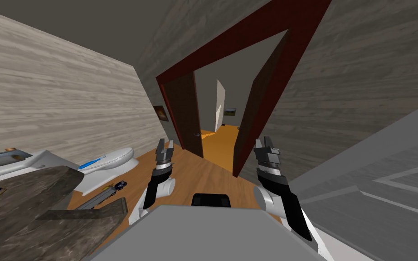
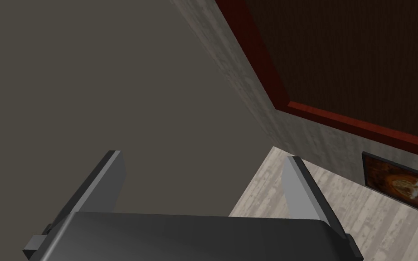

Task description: Push the door open

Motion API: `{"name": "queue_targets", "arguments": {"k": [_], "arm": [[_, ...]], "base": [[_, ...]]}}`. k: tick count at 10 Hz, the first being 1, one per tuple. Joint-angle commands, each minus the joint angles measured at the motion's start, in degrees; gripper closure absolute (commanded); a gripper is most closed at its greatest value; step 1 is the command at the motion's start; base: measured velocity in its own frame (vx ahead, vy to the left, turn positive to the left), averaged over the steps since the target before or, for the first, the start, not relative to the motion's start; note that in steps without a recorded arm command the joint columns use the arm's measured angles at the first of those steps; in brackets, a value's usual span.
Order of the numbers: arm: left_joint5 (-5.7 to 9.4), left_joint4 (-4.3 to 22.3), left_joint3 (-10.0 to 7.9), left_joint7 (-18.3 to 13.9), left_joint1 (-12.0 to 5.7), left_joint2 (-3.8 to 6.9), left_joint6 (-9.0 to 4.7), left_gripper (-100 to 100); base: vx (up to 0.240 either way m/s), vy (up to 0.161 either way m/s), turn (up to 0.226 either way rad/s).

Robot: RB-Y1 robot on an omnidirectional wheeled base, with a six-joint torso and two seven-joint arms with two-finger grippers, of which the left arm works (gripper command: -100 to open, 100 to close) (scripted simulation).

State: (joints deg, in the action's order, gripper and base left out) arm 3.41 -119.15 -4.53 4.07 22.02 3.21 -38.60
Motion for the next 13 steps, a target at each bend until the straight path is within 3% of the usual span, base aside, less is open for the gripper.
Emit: {"name": "queue_targets", "arguments": {"k": [1,13], "arm": [[0.09,2.29,-0.40,-0.14,-0.80,0.42,-0.02,-100],[-0.33,22.89,-1.88,0.13,-8.29,1.38,-1.52,-100]], "base": [[0.069,0.098,-0.111],[0.076,0.113,-0.136]]}}
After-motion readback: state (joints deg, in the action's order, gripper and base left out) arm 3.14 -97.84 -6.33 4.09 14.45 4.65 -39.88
